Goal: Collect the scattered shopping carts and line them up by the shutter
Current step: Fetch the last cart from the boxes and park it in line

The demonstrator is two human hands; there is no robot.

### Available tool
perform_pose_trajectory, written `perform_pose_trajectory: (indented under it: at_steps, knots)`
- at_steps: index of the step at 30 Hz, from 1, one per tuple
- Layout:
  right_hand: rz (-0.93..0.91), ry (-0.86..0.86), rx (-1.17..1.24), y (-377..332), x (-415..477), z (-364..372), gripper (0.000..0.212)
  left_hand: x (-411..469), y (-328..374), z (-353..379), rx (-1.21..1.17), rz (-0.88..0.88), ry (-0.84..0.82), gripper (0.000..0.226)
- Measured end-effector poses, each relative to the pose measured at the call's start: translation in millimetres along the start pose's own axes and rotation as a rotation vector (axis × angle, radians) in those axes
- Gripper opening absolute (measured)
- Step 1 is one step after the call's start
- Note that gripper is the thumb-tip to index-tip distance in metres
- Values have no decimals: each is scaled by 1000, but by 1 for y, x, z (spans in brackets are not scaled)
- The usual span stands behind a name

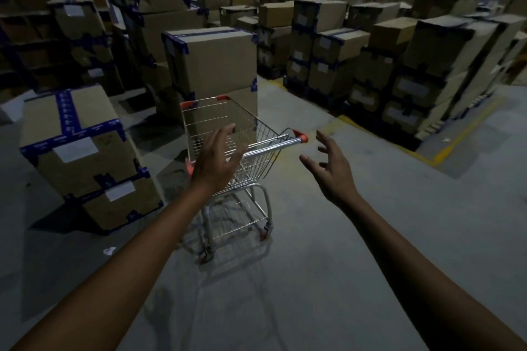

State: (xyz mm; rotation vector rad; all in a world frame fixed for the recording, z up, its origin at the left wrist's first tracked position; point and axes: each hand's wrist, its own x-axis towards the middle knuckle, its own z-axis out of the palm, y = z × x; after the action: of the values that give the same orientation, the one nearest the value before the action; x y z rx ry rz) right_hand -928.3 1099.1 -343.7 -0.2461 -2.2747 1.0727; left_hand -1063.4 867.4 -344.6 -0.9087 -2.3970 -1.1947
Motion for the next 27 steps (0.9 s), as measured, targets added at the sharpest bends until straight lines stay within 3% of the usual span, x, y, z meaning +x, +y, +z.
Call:
perform_pose_trajectory:
  at_steps: [4,12,20,27]
  knots:
    - [-16,-54,-39,33,53,-13,82,46,4,40,22,-11,-8,71]
    - [-54,-182,-46,86,143,0,76,104,-31,91,117,-116,-38,76]
    - [-121,-309,-152,149,230,66,87,157,-99,121,182,-216,-42,80]
    - [-194,-424,-360,185,301,120,101,186,-165,131,376,-363,-113,80]
